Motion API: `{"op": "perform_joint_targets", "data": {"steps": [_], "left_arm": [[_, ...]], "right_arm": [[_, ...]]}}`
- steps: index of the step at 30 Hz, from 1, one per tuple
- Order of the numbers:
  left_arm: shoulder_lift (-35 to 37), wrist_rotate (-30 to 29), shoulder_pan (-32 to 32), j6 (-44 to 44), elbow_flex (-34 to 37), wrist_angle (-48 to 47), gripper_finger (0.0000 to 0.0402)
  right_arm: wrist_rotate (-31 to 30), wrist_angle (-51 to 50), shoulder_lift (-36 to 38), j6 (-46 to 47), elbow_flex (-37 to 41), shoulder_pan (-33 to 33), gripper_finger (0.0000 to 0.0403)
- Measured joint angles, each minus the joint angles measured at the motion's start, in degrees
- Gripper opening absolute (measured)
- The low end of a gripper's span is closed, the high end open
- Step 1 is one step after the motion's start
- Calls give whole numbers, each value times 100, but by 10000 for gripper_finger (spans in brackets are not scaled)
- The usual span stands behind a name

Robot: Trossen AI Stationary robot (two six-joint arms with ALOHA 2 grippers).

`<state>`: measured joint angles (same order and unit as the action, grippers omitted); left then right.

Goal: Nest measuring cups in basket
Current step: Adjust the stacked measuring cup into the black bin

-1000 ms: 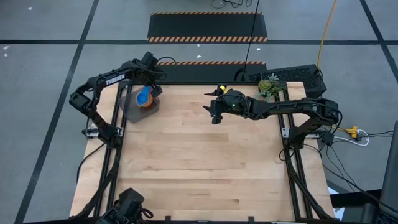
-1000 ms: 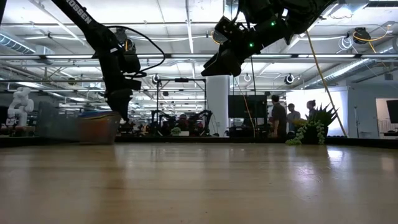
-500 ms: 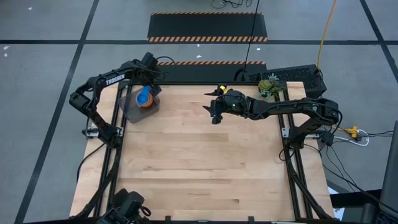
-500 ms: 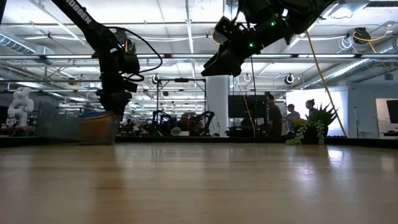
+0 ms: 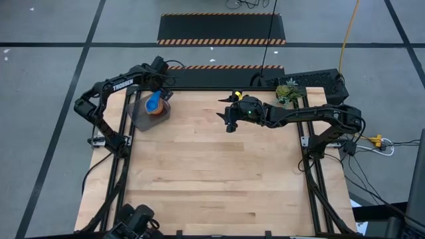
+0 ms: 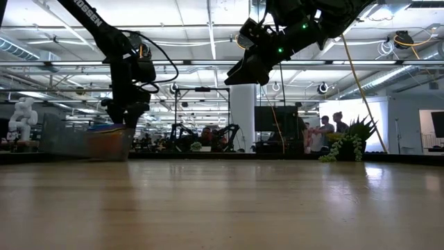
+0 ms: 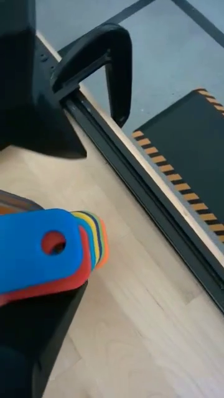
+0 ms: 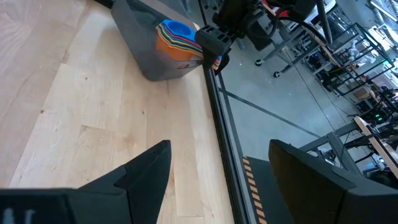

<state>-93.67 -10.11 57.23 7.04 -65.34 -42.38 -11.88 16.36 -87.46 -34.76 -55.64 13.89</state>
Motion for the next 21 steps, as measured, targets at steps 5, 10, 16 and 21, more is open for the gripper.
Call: {"op": "perform_joint_targets", "data": {"steps": [5,10,16,21], "left_arm": [[2,151,0,-74,0,-127,238],[8,166,-2,-145,-4,-226,157],[11,151,-2,-101,-11,-282,132],[11,160,-38,-93,-96,-388,132]], "right_arm": [[1,0,0,0,2,0,265],[2,2,0,0,0,0,265],[1,2,0,0,1,-2,265],[2,3,0,0,1,-1,265]]}}
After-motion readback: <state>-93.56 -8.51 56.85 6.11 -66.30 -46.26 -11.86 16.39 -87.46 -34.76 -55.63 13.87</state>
